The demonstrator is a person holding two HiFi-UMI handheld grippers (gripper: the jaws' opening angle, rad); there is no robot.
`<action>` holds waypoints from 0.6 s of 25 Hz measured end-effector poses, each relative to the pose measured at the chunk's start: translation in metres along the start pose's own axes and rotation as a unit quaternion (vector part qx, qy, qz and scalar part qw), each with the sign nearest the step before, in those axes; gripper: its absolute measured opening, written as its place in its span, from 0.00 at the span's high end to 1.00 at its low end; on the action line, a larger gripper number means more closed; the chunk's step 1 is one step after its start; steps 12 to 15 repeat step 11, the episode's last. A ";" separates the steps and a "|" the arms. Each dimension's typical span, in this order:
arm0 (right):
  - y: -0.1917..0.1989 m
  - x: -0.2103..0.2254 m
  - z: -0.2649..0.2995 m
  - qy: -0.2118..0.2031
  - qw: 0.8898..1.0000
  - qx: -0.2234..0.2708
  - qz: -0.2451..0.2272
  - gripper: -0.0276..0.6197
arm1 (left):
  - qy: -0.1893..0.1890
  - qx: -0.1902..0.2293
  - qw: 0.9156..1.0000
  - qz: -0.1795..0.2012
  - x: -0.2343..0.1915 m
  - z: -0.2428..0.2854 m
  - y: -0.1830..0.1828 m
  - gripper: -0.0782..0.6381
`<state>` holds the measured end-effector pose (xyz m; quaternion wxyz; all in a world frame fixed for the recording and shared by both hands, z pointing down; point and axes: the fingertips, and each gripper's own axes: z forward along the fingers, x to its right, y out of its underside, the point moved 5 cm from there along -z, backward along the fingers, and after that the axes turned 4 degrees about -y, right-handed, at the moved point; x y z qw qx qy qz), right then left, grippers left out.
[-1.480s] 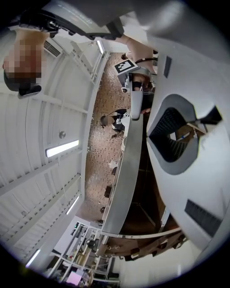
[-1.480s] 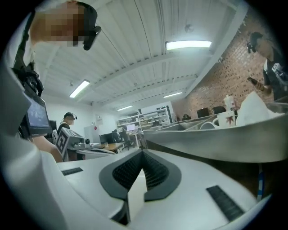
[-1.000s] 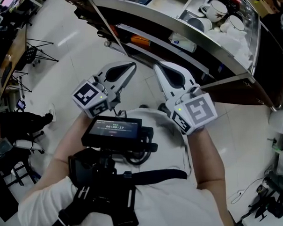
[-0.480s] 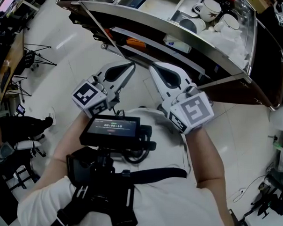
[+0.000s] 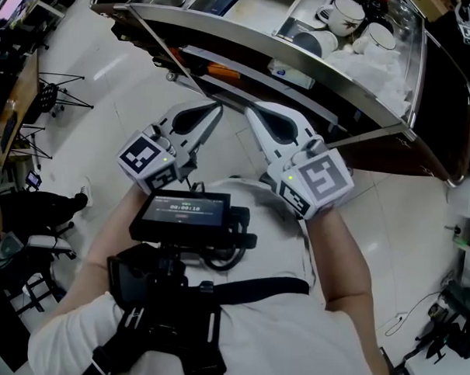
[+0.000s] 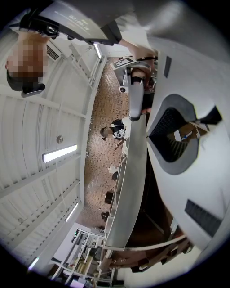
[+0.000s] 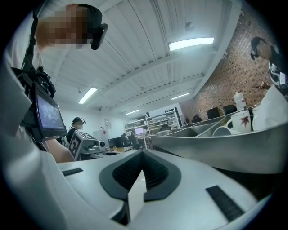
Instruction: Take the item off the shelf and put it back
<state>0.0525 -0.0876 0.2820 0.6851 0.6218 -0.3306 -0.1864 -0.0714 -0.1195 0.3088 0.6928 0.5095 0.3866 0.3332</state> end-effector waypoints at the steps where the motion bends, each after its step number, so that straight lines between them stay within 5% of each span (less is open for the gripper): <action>1: 0.000 0.000 0.000 -0.001 1.000 0.000 0.003 0.96 | 0.000 -0.001 1.000 0.000 0.000 0.000 0.000 0.88; 15: 0.004 0.003 0.003 -0.005 1.000 -0.001 0.024 0.96 | -0.006 -0.004 1.000 -0.006 -0.002 -0.001 0.003 0.88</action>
